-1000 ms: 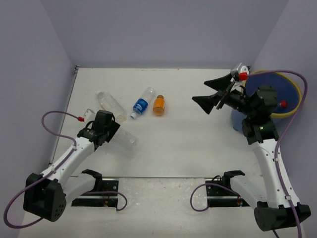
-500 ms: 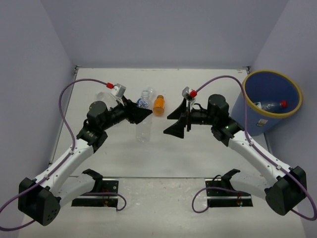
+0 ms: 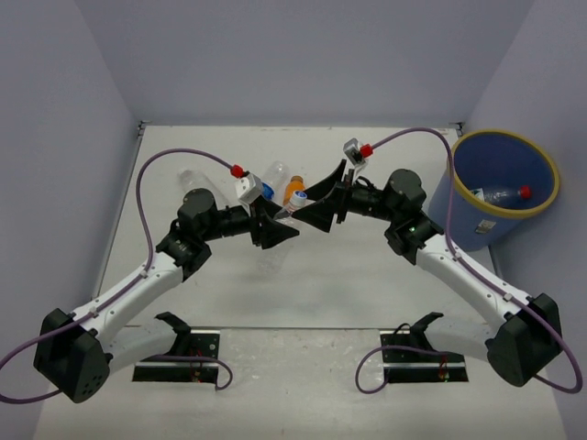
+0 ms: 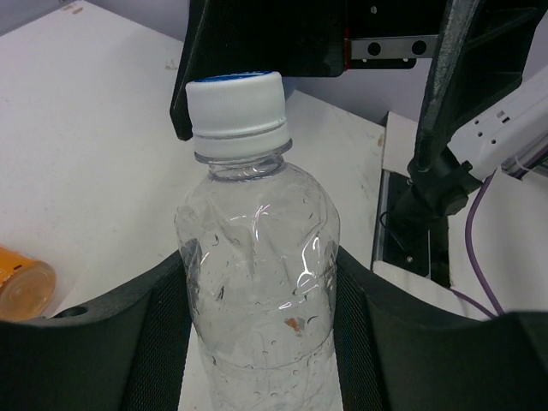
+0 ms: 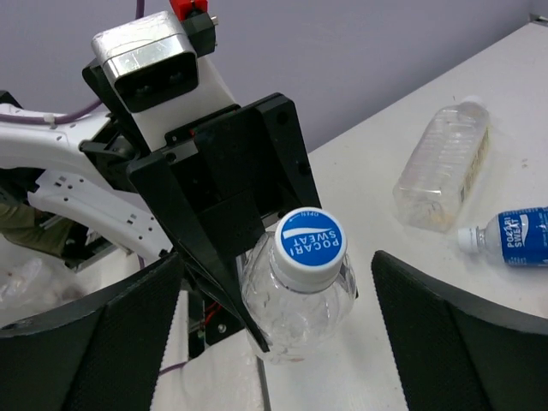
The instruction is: Put the plastic bottles in the bin
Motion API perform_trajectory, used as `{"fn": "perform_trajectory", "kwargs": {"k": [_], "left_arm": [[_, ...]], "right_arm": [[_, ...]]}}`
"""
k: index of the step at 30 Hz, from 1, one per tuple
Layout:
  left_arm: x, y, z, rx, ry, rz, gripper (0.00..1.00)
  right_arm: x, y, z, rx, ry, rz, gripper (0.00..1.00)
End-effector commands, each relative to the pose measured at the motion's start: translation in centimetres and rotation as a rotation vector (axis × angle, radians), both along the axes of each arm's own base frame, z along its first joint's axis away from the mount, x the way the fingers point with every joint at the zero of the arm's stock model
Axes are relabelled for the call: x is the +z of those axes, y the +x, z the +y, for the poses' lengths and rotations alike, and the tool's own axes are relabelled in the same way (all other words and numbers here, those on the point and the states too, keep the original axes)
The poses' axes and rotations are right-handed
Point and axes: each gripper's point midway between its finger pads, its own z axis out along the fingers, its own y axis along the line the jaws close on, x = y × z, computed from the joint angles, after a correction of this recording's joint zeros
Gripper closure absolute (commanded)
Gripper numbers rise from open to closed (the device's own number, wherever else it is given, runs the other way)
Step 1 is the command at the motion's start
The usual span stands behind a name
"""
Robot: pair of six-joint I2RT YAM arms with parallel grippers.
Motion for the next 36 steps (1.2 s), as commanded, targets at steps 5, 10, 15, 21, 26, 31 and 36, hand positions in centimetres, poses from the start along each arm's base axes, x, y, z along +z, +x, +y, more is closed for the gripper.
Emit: {"fn": "perform_trajectory", "kwargs": {"k": [5,10,15,21,26,31,36], "left_arm": [[1.2,0.7,-0.4,0.011,-0.021,-0.050,1.00],[2.1,0.5,-0.5,0.004,-0.034,-0.045,0.92],[2.8,0.8,-0.2,0.034,-0.036,-0.035,0.00],[2.3,2.9,0.5,0.152,0.030,0.006,0.00],[2.2,3.9,1.0,0.224,0.035,0.027,0.00],[1.1,5.9,1.9,0.348,0.063,0.074,0.00],[-0.6,8.4,2.1,0.442,0.103,0.140,0.00]], "right_arm": [[3.1,0.3,1.9,0.032,0.087,-0.031,0.40],[2.5,1.2,1.8,-0.046,0.063,-0.019,0.75],[0.8,4.4,-0.6,-0.312,-0.019,0.014,1.00],[2.5,9.6,-9.5,-0.854,-0.179,-0.071,1.00],[8.2,11.3,-20.5,-1.200,-0.193,-0.158,1.00],[14.7,10.3,-30.7,-1.592,-0.173,-0.290,1.00],[17.2,8.0,-40.0,-2.037,-0.250,-0.403,1.00]]}}
